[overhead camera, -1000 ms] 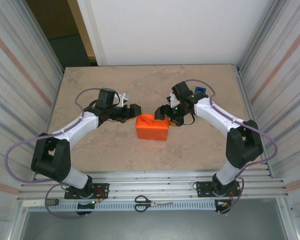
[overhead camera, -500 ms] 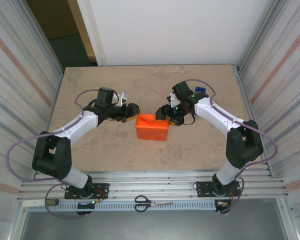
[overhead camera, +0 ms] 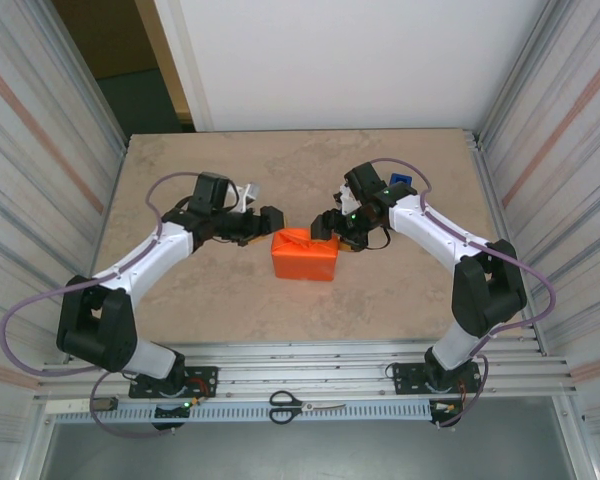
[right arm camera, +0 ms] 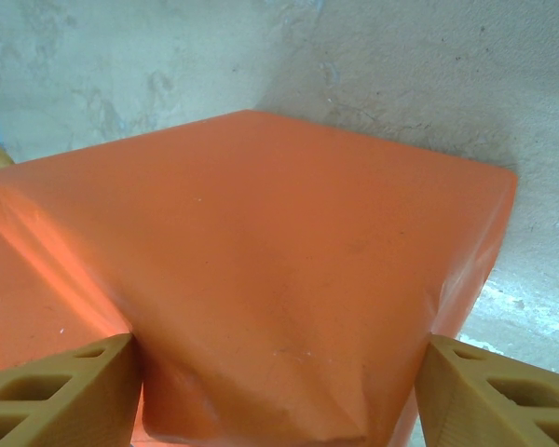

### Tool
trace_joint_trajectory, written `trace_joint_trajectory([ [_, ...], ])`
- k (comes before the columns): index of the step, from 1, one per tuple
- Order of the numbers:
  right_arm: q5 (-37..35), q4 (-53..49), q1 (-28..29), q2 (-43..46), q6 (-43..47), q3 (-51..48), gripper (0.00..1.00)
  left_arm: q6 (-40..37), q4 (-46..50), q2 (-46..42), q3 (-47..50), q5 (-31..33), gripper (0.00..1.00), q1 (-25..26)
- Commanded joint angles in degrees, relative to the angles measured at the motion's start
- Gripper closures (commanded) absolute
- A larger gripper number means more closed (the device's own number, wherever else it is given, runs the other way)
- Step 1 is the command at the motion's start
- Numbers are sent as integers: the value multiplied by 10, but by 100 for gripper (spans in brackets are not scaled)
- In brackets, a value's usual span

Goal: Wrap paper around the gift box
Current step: Fold the wrapping paper for the gift box.

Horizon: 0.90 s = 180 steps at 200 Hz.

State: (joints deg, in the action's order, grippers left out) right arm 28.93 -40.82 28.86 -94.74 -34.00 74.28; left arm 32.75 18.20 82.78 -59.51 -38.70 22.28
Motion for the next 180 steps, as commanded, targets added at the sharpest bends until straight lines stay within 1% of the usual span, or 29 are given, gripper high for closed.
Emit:
trace_joint_trajectory([
  [1, -20, -40, 3, -4, 15, 5, 28, -15, 39, -1, -11, 20, 12, 13],
  [42, -23, -42, 4, -3, 16, 3, 27, -33, 54, 25, -16, 10, 13, 28],
  [78, -22, -41, 4, -1, 17, 12, 25, -50, 59, 29, -2, 18, 23, 31],
  [103, -16, -41, 4, 1, 17, 26, 23, -55, 56, 30, 8, 13, 25, 32],
  [140, 20, -12, 5, 15, 1, 41, 13, -58, 52, 30, 21, 13, 29, 33],
  [180, 0, -24, 16, 25, -5, 35, 3, -56, 46, 34, 31, 17, 30, 35],
])
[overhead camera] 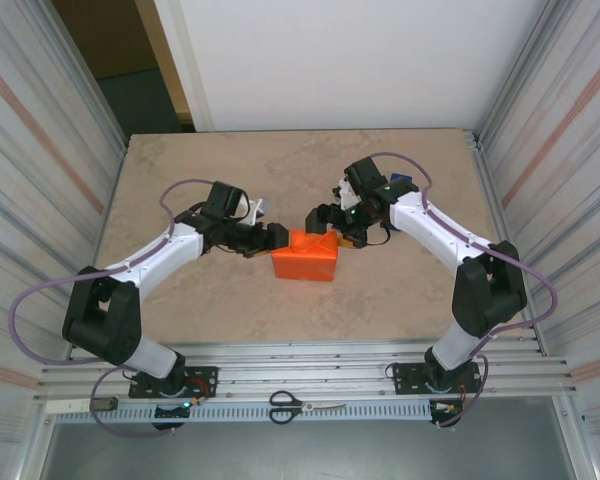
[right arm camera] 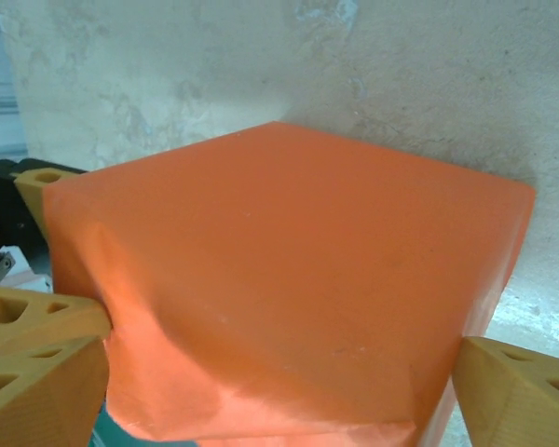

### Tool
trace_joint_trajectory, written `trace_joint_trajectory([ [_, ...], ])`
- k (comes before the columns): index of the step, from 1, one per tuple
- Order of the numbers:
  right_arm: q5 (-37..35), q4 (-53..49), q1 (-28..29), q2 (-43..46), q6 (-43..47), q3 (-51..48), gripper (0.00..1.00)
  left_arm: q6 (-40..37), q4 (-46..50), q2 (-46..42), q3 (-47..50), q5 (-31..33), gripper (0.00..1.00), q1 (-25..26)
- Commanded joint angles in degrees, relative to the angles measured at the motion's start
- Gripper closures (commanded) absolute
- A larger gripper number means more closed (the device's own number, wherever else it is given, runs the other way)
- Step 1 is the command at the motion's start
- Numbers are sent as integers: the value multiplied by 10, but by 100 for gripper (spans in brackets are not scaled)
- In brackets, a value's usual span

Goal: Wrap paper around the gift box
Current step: Fold the wrapping paper for the gift box.

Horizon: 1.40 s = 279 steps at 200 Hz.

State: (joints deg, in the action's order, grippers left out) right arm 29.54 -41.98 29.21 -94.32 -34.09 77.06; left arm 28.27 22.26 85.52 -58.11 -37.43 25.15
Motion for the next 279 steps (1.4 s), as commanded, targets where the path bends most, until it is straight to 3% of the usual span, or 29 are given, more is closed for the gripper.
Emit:
trace_joint_trajectory([
  [1, -7, -14, 13, 21, -5, 7, 3, -11, 5, 7, 17, 5, 30, 6],
  [54, -47, -38, 33, 14, 7, -20, 0, -9, 1, 9, 15, 2, 29, 6],
  [92, -60, -58, 31, 2, 26, -26, 16, -3, -3, -2, 0, -5, 26, 4],
  [147, -57, -54, 30, 1, 35, -37, 20, 29, -42, -15, -14, -52, 11, -20],
  [219, -54, -53, 27, 2, 35, -36, 18, 4, -10, 33, -29, -36, 17, -19],
  [279, -47, -46, 25, 1, 29, -10, 11, -46, 33, 58, -24, -9, 26, -9],
])
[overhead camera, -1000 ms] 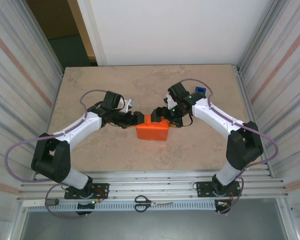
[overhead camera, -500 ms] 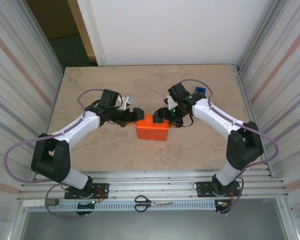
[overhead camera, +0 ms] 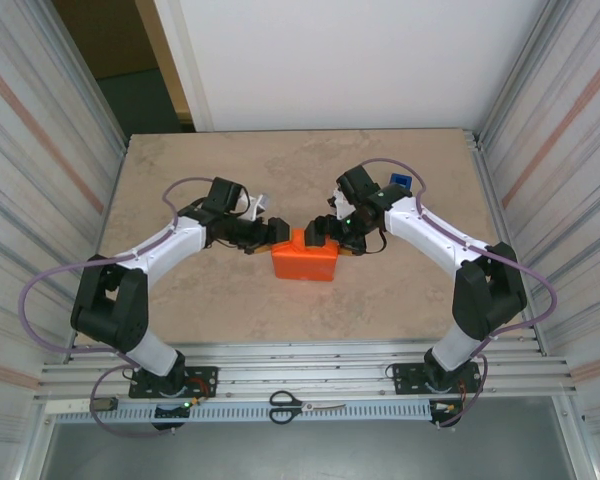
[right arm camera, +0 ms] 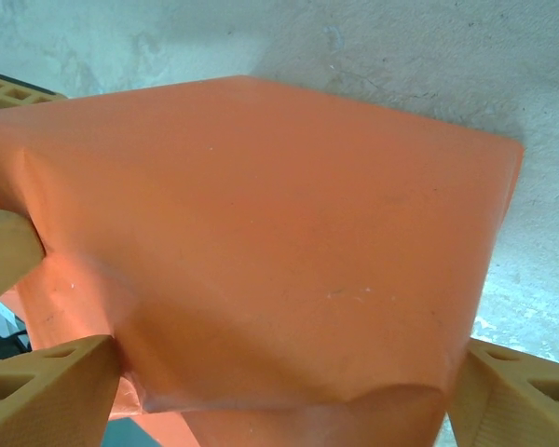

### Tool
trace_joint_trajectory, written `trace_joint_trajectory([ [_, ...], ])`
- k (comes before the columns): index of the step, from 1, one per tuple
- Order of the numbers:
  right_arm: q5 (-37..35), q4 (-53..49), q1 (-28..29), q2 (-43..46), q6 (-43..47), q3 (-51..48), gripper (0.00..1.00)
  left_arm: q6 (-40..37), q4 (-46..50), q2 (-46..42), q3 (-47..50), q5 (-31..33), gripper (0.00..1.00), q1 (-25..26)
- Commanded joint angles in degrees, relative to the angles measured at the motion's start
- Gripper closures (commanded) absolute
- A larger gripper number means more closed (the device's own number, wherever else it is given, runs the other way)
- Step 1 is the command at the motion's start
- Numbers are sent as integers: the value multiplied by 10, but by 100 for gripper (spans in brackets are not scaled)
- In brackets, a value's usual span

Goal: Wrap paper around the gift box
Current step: Fold the wrapping paper for the gift box, then tear off the tape with the cutter.

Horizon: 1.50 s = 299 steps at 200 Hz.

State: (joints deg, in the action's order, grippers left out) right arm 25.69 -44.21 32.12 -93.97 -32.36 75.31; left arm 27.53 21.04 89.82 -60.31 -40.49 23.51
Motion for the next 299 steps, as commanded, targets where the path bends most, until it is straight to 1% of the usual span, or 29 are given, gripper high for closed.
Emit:
trace_joint_trajectory([
  [1, -8, -24, -4, -2, 12, 9, 11, -39, 45, 16, -2, 22, 27, 7],
  [8, -8, -24, -5, -1, 11, 19, 10, -41, 47, 16, 1, 24, 27, 7],
  [33, -14, -21, -12, 18, 12, 55, 0, -47, 52, 13, 6, 27, 27, 8],
  [39, -20, -16, -17, 27, 12, 61, 2, -48, 52, 13, 6, 26, 27, 8],
  [51, -29, 4, -30, 53, 12, 61, 2, -47, 51, 13, 6, 27, 27, 8],
  [70, -81, 44, -62, 107, 1, 37, 2, -46, 50, 12, 4, 28, 27, 10],
  [86, -110, 103, -101, 161, -2, -13, 2, -45, 46, 11, 5, 26, 27, 11],
  [101, -108, 156, -153, 201, 0, -73, 2, -42, 43, 11, 5, 25, 28, 12],
  [118, -62, 187, -232, 215, -6, -115, 2, -41, 40, 12, 4, 24, 27, 13],
  [123, -50, 188, -256, 212, -9, -121, 0, -41, 39, 13, 3, 24, 27, 14],
  [138, -17, 192, -323, 183, -19, -130, 12, -41, 39, 15, 3, 25, 28, 15],
  [153, 39, 211, -375, 135, -19, -128, 23, -41, 37, 17, 4, 25, 28, 15],
  [164, 74, 233, -404, 93, -29, -123, 33, -40, 34, 18, 5, 24, 27, 15],
  [174, 107, 248, -421, 52, -33, -110, 44, -38, 33, 20, 5, 24, 28, 15],
  [179, 116, 250, -427, 33, -33, -101, 47, -39, 32, 21, 5, 23, 27, 15],
  [192, 129, 247, -434, -12, -31, -74, 51, -37, 30, 23, 5, 25, 28, 15],
  [202, 135, 244, -436, -43, -29, -56, 56, -36, 28, 25, 6, 24, 28, 15],
  [229, 159, 256, -436, -100, -32, -34, 62, -32, 24, 27, 7, 24, 28, 17],
  [246, 171, 263, -437, -121, -34, -30, 64, -31, 22, 27, 8, 24, 28, 18],
  [254, 175, 266, -437, -129, -35, -30, 67, -30, 22, 28, 8, 23, 28, 19],
  [299, 207, 279, -432, -157, -38, -35, 72, -32, 22, 29, 7, 24, 28, 19],
])
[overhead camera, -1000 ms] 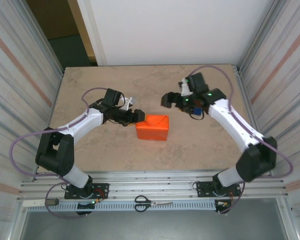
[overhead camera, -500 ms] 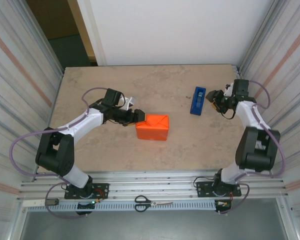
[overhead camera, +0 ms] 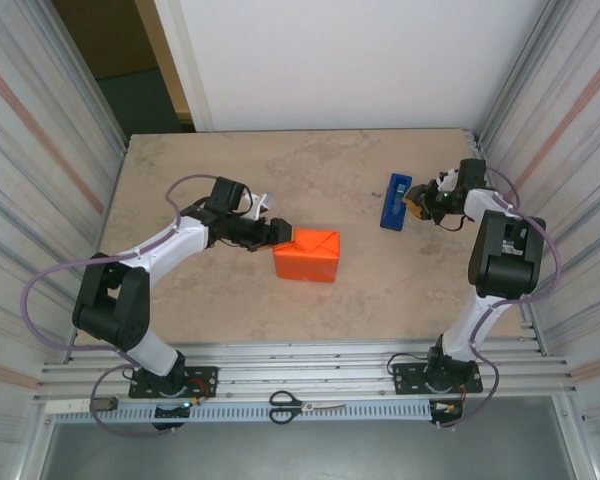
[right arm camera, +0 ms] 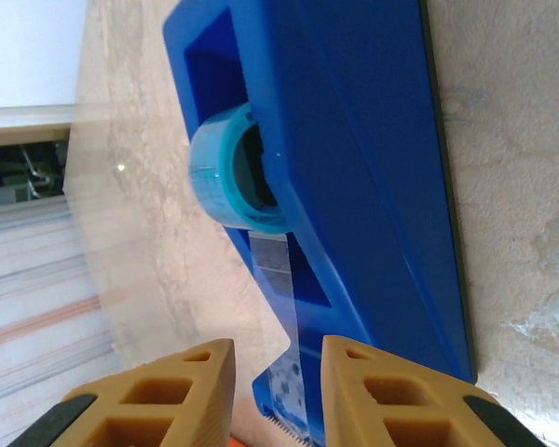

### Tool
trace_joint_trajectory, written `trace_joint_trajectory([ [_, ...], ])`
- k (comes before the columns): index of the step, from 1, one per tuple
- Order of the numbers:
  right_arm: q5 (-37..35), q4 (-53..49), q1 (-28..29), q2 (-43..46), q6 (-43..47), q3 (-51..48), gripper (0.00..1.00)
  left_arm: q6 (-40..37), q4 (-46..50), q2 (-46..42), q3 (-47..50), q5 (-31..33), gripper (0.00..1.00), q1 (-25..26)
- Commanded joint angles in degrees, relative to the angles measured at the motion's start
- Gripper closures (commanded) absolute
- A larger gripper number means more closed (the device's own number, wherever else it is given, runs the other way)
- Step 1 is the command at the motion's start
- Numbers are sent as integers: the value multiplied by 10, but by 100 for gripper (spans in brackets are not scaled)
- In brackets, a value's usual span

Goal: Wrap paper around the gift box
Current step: Tear off the tape with the cutter.

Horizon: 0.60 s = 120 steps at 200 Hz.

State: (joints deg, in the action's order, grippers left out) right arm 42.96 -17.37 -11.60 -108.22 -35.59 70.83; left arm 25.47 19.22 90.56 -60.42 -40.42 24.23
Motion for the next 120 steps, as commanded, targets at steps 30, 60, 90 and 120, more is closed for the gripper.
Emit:
trace_joint_trajectory([
  [30, 29, 0, 9, -25, 1, 15, 72, -10, 40, 22, 8, 22, 28, 12],
  [60, 40, 0, 12, -38, 3, 21, 72, -10, 41, 18, 8, 21, 29, 12],
  [90, 41, -6, 15, -49, 6, 30, 72, -9, 40, 19, 7, 20, 29, 12],
  [120, 49, -10, 18, -56, 10, 35, 77, -10, 41, 20, 7, 19, 29, 13],
])
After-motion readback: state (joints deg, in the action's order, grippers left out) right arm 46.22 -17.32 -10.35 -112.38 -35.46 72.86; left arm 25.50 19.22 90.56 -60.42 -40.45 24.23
